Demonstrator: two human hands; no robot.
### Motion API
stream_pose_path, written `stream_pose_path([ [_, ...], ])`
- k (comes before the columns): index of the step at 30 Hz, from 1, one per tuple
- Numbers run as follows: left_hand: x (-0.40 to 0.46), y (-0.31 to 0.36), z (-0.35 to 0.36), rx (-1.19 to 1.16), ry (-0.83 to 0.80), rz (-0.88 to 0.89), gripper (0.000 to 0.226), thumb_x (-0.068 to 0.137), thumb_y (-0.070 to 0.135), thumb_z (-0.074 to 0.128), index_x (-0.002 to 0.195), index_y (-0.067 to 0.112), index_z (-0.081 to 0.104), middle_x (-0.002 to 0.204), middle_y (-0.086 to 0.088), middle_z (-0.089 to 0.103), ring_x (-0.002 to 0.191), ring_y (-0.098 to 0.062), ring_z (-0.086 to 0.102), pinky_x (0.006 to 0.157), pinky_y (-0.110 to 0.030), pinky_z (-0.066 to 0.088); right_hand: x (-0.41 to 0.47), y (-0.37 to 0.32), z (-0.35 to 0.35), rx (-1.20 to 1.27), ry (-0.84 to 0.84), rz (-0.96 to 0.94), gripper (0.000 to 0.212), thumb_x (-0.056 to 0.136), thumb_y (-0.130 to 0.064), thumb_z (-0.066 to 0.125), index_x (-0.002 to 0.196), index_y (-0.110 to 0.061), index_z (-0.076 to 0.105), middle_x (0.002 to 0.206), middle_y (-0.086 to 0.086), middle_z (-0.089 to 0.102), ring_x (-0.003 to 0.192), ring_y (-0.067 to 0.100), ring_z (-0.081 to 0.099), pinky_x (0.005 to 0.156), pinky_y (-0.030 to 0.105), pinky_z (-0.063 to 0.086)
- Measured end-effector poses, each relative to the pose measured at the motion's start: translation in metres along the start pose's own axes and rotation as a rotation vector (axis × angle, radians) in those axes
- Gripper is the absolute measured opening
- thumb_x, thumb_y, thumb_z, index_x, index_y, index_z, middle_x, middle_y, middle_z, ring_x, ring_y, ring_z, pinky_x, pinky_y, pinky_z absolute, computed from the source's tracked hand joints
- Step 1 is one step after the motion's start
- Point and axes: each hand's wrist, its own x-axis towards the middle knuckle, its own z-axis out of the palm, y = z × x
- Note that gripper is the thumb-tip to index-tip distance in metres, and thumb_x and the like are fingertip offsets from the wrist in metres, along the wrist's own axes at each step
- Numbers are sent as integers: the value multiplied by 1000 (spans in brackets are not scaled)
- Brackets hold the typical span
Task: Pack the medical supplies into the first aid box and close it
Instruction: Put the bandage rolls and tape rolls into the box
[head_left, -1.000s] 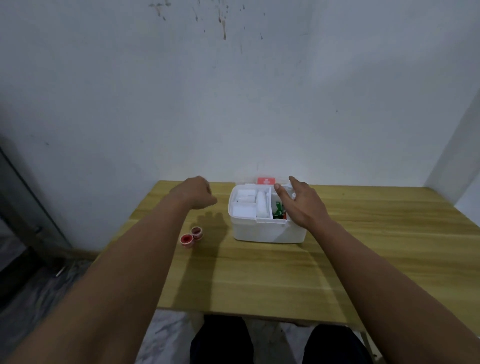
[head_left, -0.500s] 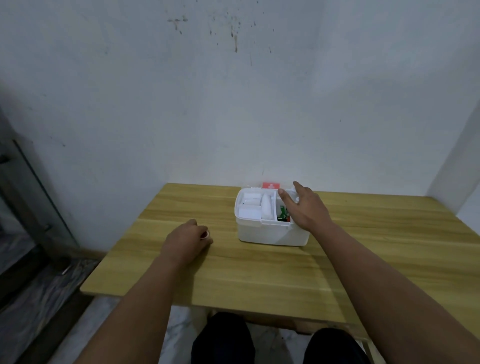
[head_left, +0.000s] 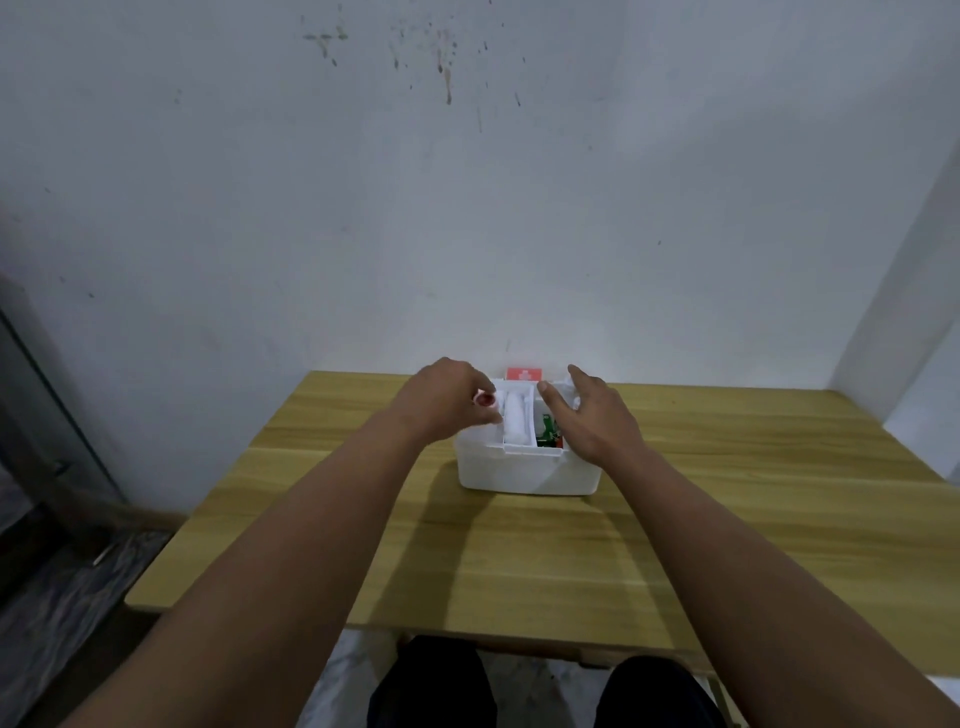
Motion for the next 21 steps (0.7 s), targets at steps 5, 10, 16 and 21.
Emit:
stream_pose_path([
  [5,9,9,14,153,-114,1,22,85,40,71,100,27,80,96,9,74,81,-12,63,63,-27,48,0,0,0,1,2,-9,84,97,-73,37,161,-20,32,165,6,37,152,29,31,118,48,33],
  [10,14,8,12,131,-188,-10,29,83,38,71,107,24,80,98,8,74,86,-12,65,72,-30,55,-1,-1,0,2,3,-4,83,97,-73,38,161,-20,32,164,7,38,151,29,32,117,49,35],
  [16,16,1,3,56,-107,-49,40,82,40,75,118,23,74,106,6,73,93,-13,65,83,-35,56,-1,-2,-1,6,-8,11,84,97,-74,37,161,-21,32,164,6,38,151,29,31,117,48,34],
  [21,5,-8,7,140,33,-72,12,90,37,67,91,25,70,88,8,69,81,-13,64,64,-29,49,-1,-2,-3,19,-17,15,84,96,-74,37,161,-21,31,164,6,37,152,29,31,117,48,33],
])
